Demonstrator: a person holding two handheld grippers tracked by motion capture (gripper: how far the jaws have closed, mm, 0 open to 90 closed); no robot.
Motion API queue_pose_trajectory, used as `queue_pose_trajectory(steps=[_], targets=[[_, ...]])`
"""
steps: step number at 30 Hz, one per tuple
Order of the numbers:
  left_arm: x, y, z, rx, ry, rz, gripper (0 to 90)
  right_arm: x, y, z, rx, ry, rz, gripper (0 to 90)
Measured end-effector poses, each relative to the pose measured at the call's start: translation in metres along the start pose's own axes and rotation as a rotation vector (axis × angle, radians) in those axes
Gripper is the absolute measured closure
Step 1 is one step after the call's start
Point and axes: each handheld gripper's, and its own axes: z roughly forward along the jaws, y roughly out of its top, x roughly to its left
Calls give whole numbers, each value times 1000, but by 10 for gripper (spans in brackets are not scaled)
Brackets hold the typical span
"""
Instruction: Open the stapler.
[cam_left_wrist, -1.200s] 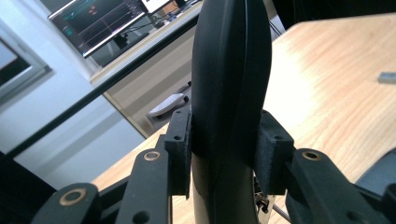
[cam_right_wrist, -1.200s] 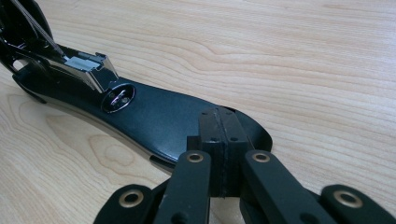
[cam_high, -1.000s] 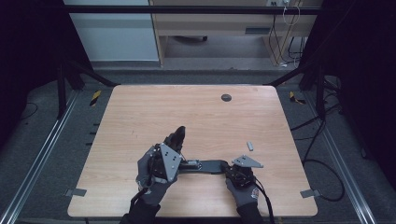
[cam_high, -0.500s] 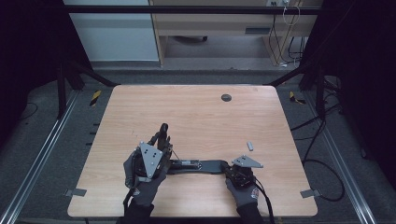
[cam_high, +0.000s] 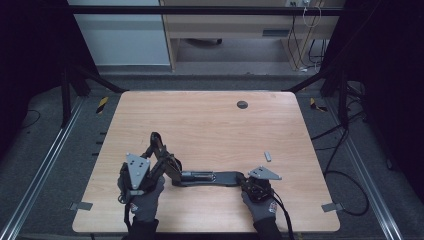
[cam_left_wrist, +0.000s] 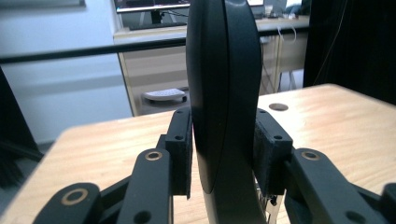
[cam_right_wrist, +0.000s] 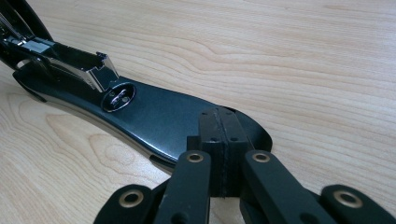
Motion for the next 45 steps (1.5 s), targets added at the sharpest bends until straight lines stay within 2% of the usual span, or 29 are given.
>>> queue_pose_trajectory(steps=[5, 8, 14, 21, 29, 34, 37, 41, 45], targets=[[21, -9, -3, -12, -8, -124, 627, 0, 0, 0, 0, -1, -1, 900], [31, -15, -4, -16, -12, -182, 628, 0, 0, 0, 0, 0, -3, 900], [45, -24, -6, -20, -12, -268, 629, 0, 0, 0, 0, 1, -2, 900], [54, -32, -7, -28, -19, -337, 629, 0, 0, 0, 0, 1, -1, 900], [54, -33, -7, -34, -19, -339, 628, 0, 0, 0, 0, 2, -2, 900], [54, -29, -8, -20, -1, -281, 608, 0, 0, 0, 0, 2, 0, 900], [56, -26, -11, -17, 21, -271, 543, 0, 0, 0, 0, 6, 5, 900], [61, -19, -16, -5, 14, -286, 429, 0, 0, 0, 1, 8, 8, 900], [63, -9, -15, 16, 4, -259, 345, -1, 0, 0, 1, 9, 8, 900]])
